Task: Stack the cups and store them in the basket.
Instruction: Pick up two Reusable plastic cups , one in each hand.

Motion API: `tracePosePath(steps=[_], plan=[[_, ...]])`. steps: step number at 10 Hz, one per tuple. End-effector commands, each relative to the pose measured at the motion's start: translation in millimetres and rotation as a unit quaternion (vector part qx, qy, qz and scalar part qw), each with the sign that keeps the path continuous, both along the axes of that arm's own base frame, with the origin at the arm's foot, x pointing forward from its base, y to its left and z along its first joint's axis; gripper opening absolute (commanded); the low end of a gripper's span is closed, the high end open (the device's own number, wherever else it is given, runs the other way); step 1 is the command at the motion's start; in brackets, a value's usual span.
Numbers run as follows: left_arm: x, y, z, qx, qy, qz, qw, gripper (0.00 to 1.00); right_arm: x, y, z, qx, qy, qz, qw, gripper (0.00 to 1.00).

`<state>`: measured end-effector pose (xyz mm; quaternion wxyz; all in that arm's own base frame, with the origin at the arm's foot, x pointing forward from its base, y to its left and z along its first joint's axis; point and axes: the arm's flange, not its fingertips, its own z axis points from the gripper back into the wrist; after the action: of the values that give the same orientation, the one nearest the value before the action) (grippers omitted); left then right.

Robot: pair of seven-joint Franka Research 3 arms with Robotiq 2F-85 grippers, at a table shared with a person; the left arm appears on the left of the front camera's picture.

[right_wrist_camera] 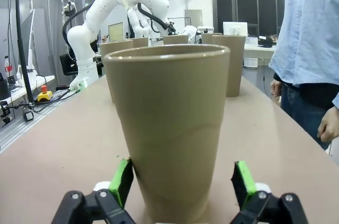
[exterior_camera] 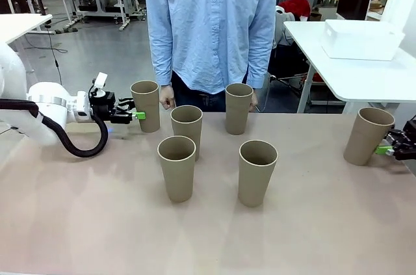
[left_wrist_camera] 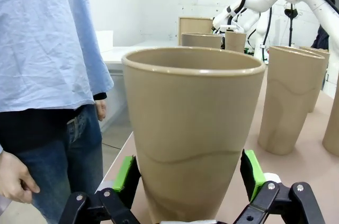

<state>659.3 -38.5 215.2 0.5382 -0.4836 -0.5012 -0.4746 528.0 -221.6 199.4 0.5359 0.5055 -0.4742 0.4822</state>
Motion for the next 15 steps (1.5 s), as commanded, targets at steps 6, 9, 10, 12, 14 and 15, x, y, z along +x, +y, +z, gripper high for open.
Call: tracePosePath(steps=[6, 9, 10, 12, 14, 15], plan=[[1.3, -30.5, 1.0, -0.006, -0.003, -0.006, 1.0, 1.0, 1.1, 32.0, -4.2, 0.013, 0.019, -0.001, 1.0, 1.0], [-0.9, -34.7, 2.5, -0.013, -0.001, -0.011, 1.0, 1.0, 0.7, 38.9, 5.1, 0.026, 0.026, 0.0, 0.999, 1.0], [-1.3, -34.5, 4.1, -0.015, -0.002, -0.012, 1.0, 1.0, 0.9, 39.0, 9.7, 0.028, 0.03, 0.0, 0.999, 1.0], [-2.0, -34.0, 5.3, -0.016, 0.001, -0.015, 1.0, 1.0, 1.3, 38.2, 17.0, 0.023, 0.037, 0.002, 0.999, 1.0], [-3.8, -33.9, 7.5, -0.017, 0.001, -0.016, 1.0, 1.0, -1.1, 36.4, 18.9, 0.019, 0.045, 0.008, 0.999, 1.0], [-3.6, -33.8, 8.4, -0.017, 0.002, -0.016, 1.0, 1.0, -2.1, 36.2, 19.2, 0.018, 0.047, 0.011, 0.999, 1.0]])
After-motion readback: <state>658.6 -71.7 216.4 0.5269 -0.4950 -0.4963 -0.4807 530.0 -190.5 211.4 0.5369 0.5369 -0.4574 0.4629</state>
